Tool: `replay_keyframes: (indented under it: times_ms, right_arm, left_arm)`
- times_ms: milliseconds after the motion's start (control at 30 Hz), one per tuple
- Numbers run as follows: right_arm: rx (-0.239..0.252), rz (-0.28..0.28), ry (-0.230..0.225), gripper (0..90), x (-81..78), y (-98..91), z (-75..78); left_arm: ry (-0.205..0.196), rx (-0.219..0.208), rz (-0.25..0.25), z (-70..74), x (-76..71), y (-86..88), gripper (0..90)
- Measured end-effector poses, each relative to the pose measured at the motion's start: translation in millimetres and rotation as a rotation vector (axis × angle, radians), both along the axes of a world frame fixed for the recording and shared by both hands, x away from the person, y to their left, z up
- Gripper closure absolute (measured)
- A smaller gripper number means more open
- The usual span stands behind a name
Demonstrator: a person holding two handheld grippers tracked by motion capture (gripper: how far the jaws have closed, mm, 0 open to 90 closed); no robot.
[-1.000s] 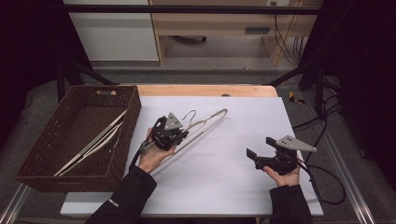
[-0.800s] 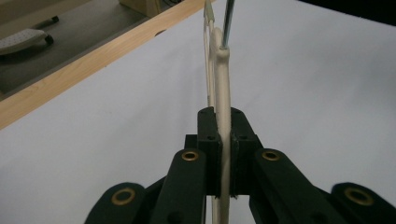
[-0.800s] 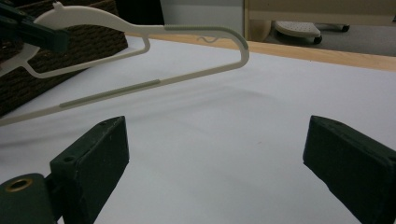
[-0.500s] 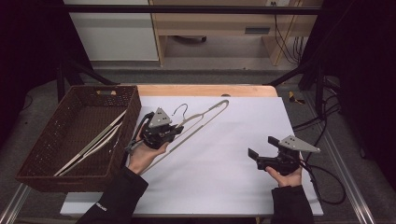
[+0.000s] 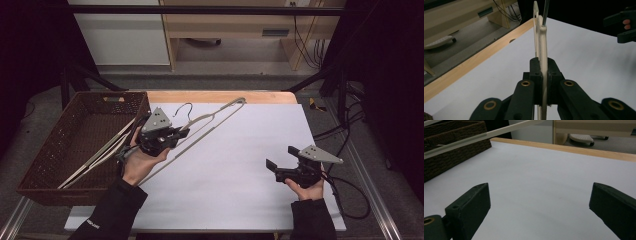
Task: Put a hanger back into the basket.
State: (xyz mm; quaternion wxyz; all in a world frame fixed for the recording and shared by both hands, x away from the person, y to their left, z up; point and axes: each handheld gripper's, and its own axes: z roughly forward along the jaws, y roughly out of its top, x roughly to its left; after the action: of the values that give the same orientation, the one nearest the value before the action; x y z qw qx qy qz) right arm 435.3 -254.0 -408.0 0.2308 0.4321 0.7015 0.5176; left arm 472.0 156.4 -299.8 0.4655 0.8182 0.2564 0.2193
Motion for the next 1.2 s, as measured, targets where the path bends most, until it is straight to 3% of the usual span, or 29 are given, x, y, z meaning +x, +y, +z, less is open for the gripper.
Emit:
replay_keyframes:
  times_ms: [267, 700, 1200]
  right_arm:
    - [-0.001, -0.002, -0.025, 3.9, -1.7, -2.2, 2.3]
    - [-0.005, 0.005, -0.029, 2.9, -2.7, -2.0, 3.6]
    - [-0.011, 0.011, -0.036, 2.6, -2.7, -1.3, 4.0]
  left_arm:
    - [-0.026, -0.003, 0.003, 19.7, -1.4, 12.9, 85.8]
    - [-0.094, 0.003, 0.059, 56.8, -9.4, 56.6, 85.8]
    - [-0.137, 0.016, 0.143, 72.2, -15.6, 106.8, 85.7]
